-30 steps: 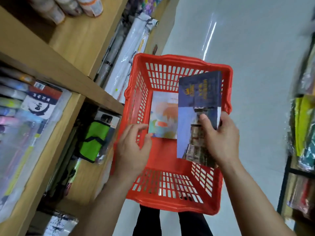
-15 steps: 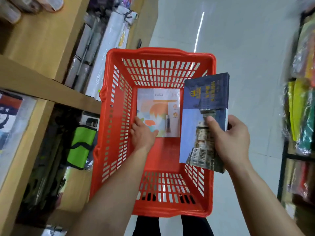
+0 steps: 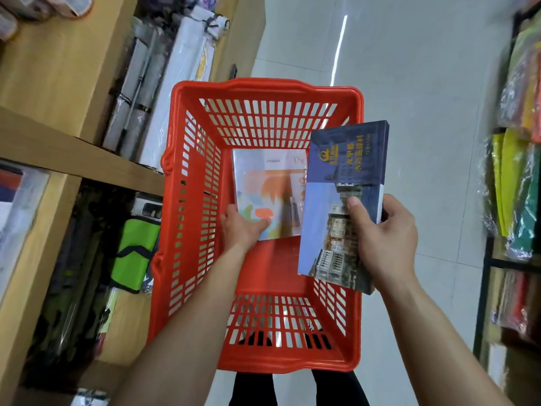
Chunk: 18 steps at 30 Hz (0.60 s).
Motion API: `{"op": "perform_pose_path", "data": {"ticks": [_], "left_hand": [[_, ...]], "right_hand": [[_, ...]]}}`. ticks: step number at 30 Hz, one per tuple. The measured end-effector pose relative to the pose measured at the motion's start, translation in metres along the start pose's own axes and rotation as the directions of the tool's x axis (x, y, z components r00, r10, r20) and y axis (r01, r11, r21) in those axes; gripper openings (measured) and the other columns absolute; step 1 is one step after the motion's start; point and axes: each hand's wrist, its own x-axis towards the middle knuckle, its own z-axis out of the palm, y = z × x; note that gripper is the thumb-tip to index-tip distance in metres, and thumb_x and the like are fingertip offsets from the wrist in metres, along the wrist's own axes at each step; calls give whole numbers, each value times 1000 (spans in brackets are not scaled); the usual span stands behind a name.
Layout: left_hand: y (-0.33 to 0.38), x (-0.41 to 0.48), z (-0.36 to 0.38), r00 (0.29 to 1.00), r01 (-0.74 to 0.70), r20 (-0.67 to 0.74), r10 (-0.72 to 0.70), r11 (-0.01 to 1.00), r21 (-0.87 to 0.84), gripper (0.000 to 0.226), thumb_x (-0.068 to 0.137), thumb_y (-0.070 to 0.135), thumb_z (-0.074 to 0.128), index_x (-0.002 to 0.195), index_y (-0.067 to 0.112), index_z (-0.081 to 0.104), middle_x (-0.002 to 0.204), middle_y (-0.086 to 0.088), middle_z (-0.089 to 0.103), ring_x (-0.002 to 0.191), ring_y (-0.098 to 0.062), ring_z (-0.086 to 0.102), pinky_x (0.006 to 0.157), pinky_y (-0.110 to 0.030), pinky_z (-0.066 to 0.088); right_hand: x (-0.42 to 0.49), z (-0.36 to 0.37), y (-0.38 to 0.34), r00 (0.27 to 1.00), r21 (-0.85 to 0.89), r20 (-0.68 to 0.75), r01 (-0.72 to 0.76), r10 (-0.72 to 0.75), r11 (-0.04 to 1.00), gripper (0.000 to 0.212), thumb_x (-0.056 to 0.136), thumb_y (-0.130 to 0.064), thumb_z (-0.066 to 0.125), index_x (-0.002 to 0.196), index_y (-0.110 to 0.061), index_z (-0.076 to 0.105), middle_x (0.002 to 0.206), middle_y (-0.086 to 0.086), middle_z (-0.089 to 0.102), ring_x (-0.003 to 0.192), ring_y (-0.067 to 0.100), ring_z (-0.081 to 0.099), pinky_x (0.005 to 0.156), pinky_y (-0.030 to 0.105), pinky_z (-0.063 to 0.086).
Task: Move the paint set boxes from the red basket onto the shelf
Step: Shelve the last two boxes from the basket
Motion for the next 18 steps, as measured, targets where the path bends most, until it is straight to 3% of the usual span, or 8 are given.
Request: {"op": "perform_pose_path", "data": {"ticks": [2, 4, 5, 7, 11, 14, 18], "left_hand": [[2, -5, -8, 999, -15, 35, 21, 984, -178, 47, 76, 32, 85, 108, 14, 56, 108, -7, 67, 103, -28, 66, 78, -29, 55], [9, -14, -19, 994, -57, 77, 77, 970, -236, 34, 85, 26, 78, 106, 20, 53, 101, 4, 67, 90, -16, 68, 58, -9, 46], [15, -22, -26, 991, -95, 70, 114, 969, -229, 31, 88, 24, 76, 107, 20, 52, 100, 5, 66, 86, -12, 66, 56, -6, 42], [29, -43, -44, 983, -170, 26, 180, 961, -220, 29, 89, 20, 73, 111, 17, 53, 100, 3, 66, 86, -15, 63, 58, -8, 40], [51, -100, -96, 974, -224, -61, 216, 957, -186, 32, 86, 19, 75, 114, 18, 59, 102, 1, 69, 91, -22, 66, 72, -26, 46], [57, -157, -143, 971, -229, -120, 209, 954, -192, 33, 86, 22, 75, 114, 23, 58, 102, 3, 71, 90, -20, 67, 67, -26, 45], [65, -242, -206, 959, -223, -225, 174, 950, -217, 25, 82, 35, 75, 94, 39, 54, 89, 14, 72, 79, -11, 70, 62, -31, 53]], "right_hand": [[0, 0, 0, 1000, 9, 0, 2, -2, 1000, 21, 85, -50, 68, 81, -29, 67, 77, -27, 71, 63, -2, 64, 50, 9, 39], [-1, 1, -1, 1000, 8, -4, 2, -2, 1000, 21, 86, -49, 68, 82, -28, 67, 76, -21, 72, 63, -1, 64, 49, 9, 39], [-1, 1, -2, 1000, -1, -5, 3, -3, 1000, 20, 87, -47, 69, 81, -28, 66, 74, -14, 73, 63, -2, 63, 49, 9, 39], [-5, 0, -8, 1000, -25, 0, 0, 0, 1000, 19, 90, -42, 71, 82, -26, 65, 71, -9, 70, 64, -3, 62, 50, 13, 38], [-20, -11, -34, 999, -37, 51, 13, -11, 999, 20, 90, -39, 71, 82, -22, 64, 70, -7, 68, 63, -2, 61, 52, 24, 38], [-38, -29, -67, 993, -7, 109, 52, -51, 999, 21, 90, -39, 71, 81, -21, 64, 68, -5, 69, 63, 4, 62, 54, 28, 42], [-67, -60, -122, 970, 51, 197, 133, -140, 990, 14, 90, -36, 71, 81, -28, 65, 70, -10, 70, 61, -3, 62, 56, 26, 42]]}}
